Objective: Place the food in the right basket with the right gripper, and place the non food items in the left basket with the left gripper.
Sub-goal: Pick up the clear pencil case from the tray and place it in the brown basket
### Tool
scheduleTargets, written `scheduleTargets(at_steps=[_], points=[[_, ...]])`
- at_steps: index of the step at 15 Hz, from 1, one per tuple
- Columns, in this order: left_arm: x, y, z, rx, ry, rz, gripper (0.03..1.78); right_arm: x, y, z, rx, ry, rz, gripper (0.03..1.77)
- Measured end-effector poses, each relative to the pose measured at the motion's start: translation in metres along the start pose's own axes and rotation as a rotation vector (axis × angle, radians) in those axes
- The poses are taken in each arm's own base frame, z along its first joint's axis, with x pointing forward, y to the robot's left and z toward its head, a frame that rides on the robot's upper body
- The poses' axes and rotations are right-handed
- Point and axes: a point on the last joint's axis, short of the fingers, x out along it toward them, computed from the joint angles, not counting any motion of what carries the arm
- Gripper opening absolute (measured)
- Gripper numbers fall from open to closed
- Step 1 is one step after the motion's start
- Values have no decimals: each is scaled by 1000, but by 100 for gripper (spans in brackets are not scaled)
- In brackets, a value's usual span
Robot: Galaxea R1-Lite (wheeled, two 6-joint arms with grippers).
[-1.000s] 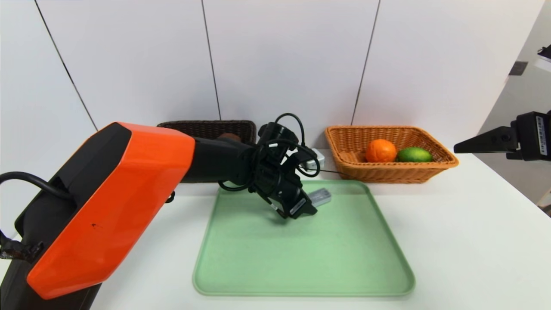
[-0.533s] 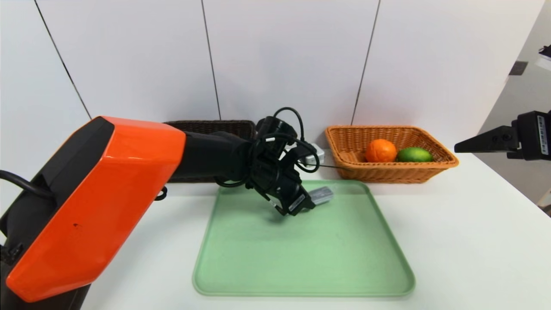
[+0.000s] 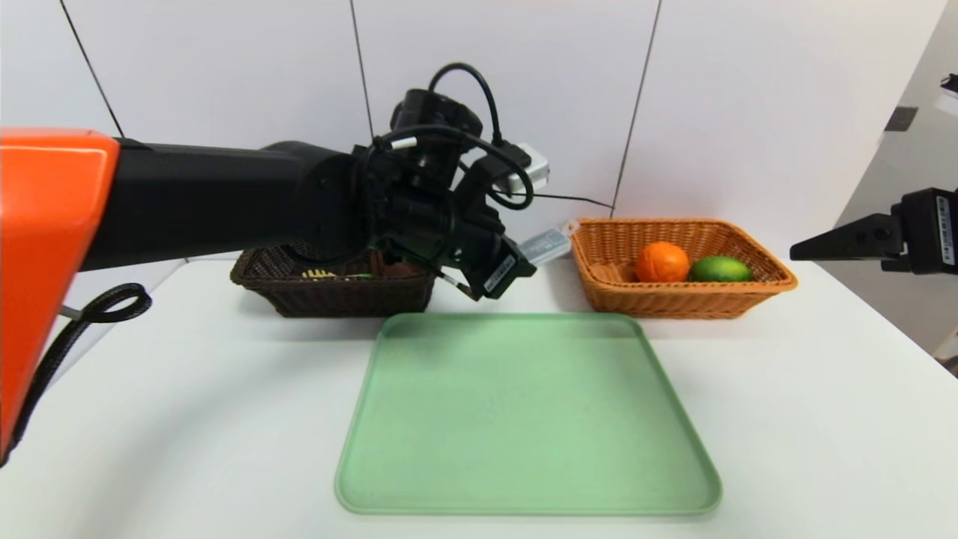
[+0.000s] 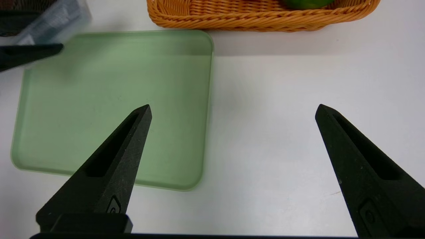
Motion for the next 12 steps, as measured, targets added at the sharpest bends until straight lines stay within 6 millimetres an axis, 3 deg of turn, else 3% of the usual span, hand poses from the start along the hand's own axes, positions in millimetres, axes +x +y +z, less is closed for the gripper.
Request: scheduleTargets(at_steps=[3,6,12], points=[[-30,24,9,-6,-27,204,55,0,0,0,0,1,1,170],[-55,57,1,-40,-28,310,55,1,0,0,-1,1,1,170],[-93,126,-48,-143,75,494,55,2,0,-2,-1,9,0,170]])
